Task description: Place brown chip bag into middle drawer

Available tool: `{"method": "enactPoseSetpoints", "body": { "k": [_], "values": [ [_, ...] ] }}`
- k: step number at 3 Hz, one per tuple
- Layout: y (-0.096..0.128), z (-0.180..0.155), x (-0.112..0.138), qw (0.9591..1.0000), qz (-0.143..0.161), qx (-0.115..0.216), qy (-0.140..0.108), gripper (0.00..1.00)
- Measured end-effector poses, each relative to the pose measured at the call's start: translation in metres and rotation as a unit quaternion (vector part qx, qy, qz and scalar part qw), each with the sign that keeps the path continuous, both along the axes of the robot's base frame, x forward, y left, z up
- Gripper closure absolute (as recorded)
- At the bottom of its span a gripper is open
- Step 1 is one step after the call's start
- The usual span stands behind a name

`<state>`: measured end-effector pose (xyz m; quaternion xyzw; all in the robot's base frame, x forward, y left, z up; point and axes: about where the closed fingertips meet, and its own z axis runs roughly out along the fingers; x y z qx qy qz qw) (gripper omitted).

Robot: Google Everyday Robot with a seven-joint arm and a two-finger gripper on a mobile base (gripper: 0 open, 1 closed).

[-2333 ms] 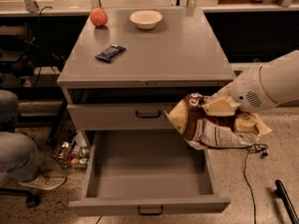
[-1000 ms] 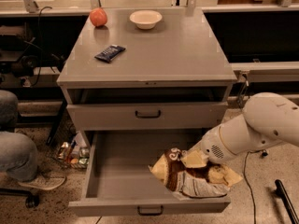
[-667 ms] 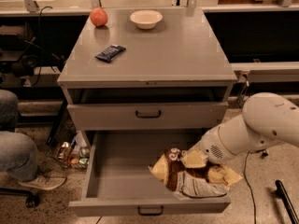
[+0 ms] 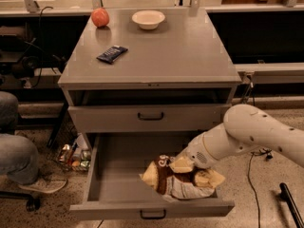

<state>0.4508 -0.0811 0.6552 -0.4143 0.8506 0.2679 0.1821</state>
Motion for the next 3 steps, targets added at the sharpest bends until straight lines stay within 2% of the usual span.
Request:
{"method": "enactPoseSetpoints", "body": {
  "k": [1,2,3],
  "values": [
    [0.029,-0.033,0.029,0.9987,-0.001,0.046,-0.023,1.00],
    [0.068,-0.070,0.063,0.9943,-0.005,0.095,-0.049,1.00],
    [0.092,-0.084,0.083,0.9911,-0.011,0.114,-0.069,1.00]
  ]
}}
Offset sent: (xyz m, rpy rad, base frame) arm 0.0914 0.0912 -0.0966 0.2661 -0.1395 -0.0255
